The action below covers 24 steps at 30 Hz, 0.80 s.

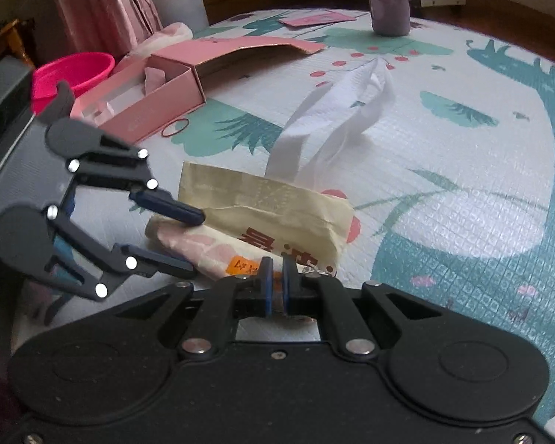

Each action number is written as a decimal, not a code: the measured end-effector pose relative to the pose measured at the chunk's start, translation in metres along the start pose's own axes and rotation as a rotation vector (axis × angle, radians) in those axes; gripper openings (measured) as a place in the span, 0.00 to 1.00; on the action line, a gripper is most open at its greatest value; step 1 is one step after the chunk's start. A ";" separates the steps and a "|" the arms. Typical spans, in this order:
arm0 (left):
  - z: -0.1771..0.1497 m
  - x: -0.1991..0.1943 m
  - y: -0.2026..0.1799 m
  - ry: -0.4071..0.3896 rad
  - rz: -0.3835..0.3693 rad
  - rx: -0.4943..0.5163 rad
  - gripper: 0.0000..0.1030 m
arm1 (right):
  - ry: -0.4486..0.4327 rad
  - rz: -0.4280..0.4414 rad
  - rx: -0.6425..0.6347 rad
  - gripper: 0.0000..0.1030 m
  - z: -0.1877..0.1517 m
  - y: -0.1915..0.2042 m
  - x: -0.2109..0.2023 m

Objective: Fold shopping bag

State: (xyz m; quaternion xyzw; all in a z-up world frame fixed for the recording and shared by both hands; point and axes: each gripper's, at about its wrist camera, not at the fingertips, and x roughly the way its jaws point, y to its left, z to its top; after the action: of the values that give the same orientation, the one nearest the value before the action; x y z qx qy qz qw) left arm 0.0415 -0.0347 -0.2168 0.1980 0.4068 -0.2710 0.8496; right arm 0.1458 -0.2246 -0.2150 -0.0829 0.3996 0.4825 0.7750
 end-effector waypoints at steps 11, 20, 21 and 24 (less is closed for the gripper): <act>0.001 0.001 -0.043 0.012 0.231 0.131 0.38 | 0.014 -0.012 -0.024 0.01 0.002 0.003 0.000; 0.018 0.012 -0.020 0.053 0.197 0.210 0.48 | 0.020 -0.029 -0.018 0.01 0.004 0.005 0.000; 0.018 0.013 -0.016 0.051 0.185 0.171 0.48 | 0.021 -0.028 -0.017 0.01 0.004 0.004 0.000; 0.014 0.012 -0.009 0.036 0.159 0.124 0.44 | 0.022 -0.020 -0.014 0.01 0.004 0.002 0.000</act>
State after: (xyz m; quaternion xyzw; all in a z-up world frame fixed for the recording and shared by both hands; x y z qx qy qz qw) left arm 0.0506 -0.0530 -0.2193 0.2865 0.3878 -0.2238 0.8470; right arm 0.1460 -0.2212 -0.2113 -0.0977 0.4036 0.4765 0.7749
